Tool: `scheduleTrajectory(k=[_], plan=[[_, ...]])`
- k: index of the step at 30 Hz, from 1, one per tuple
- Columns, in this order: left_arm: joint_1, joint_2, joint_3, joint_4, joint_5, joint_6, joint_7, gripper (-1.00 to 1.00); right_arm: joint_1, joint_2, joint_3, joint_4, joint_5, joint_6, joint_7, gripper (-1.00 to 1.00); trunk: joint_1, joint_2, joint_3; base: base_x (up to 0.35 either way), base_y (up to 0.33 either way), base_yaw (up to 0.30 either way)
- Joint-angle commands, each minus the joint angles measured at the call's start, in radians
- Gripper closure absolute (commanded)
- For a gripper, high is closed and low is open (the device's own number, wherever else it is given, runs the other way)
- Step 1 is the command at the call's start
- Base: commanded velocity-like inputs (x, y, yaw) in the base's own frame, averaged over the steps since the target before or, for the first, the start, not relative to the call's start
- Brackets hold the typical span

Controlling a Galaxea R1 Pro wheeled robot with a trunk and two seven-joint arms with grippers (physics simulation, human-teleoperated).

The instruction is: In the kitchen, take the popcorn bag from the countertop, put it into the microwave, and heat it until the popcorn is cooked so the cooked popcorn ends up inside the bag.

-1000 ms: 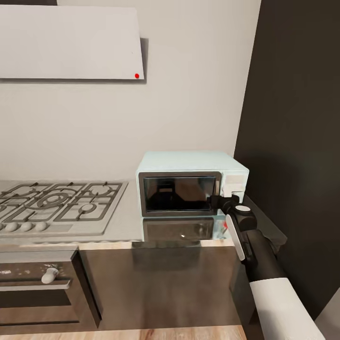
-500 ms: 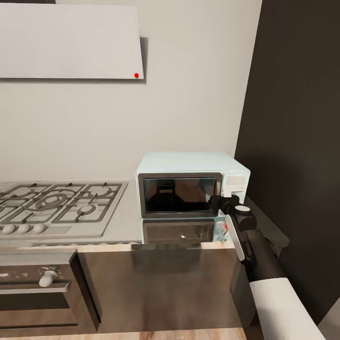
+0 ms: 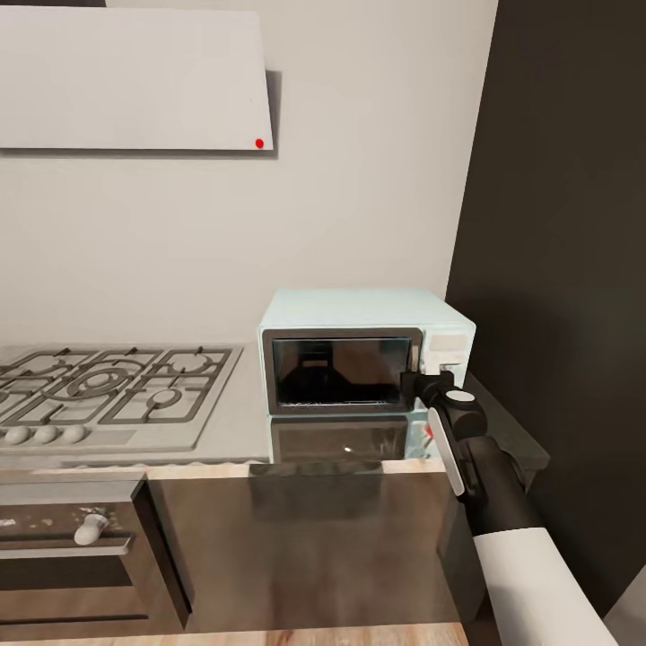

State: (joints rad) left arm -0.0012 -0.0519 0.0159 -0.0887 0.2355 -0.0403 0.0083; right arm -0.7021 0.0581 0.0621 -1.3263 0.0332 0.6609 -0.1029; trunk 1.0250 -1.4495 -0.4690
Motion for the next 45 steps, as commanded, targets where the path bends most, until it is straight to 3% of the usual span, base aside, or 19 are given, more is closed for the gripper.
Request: scheduleTrajectory(k=[1,9,22,41,42,45], plan=[[0.000,0.000,0.001,0.000,0.004,-0.002,0.001,-1.00,0.000,0.000,0.002,-0.001,-0.021,0.003,-0.003,1.00,0.000,-0.001,-0.001,0.000,0.000,0.000],[0.000,-0.003,0.001,0.001,0.004,-0.002,0.001,-1.00,0.000,-0.001,0.002,-0.001,-0.023,0.003,-0.005,1.00,0.000,-0.001,-0.001,-0.012,0.007,0.000],[0.000,-0.008,0.003,0.001,0.004,-0.001,0.001,-1.00,0.000,-0.003,-0.001,-0.001,-0.024,0.003,-0.007,1.00,0.000,-0.001,-0.001,-0.251,0.173,0.000],[0.000,-0.007,0.000,0.003,0.004,-0.001,0.001,-1.00,0.000,-0.004,-0.001,-0.001,-0.023,0.004,-0.005,1.00,0.000,-0.001,-0.001,-0.221,0.046,0.000],[0.000,-0.006,0.000,0.002,0.004,-0.001,0.001,-1.00,0.000,-0.004,0.000,-0.001,-0.021,0.005,-0.005,-1.00,0.000,-0.001,-0.001,-0.010,0.000,0.000],[0.000,-0.006,-0.001,0.002,0.004,-0.001,0.001,-1.00,0.000,-0.003,0.000,-0.001,-0.020,0.005,-0.004,-1.00,0.000,-0.001,-0.001,-0.003,0.000,0.000]])
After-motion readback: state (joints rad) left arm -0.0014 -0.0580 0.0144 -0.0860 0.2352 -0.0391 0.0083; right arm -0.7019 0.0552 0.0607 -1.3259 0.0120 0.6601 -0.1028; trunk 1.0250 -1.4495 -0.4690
